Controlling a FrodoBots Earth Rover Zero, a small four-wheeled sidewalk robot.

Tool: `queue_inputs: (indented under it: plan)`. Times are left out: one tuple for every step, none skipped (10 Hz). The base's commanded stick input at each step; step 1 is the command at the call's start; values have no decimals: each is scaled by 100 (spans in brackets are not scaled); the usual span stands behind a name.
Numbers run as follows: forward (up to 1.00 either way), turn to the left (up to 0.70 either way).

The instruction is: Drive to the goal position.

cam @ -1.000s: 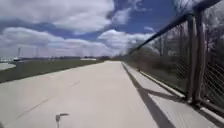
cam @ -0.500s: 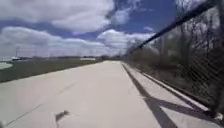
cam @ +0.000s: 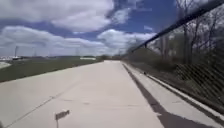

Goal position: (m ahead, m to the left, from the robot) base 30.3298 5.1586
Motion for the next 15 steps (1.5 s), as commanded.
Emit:
queue_inputs:
  plan:
    - [100, 0]
    - [100, 0]
    - [100, 0]
    - [100, 0]
    - [100, -18]
    - [100, -13]
    - [100, 0]
    - [100, 0]
    - [100, 0]
    - [100, 0]
    - [100, 0]
    - [100, 0]
    - [100, 0]
    - [100, 0]
    - [100, 0]
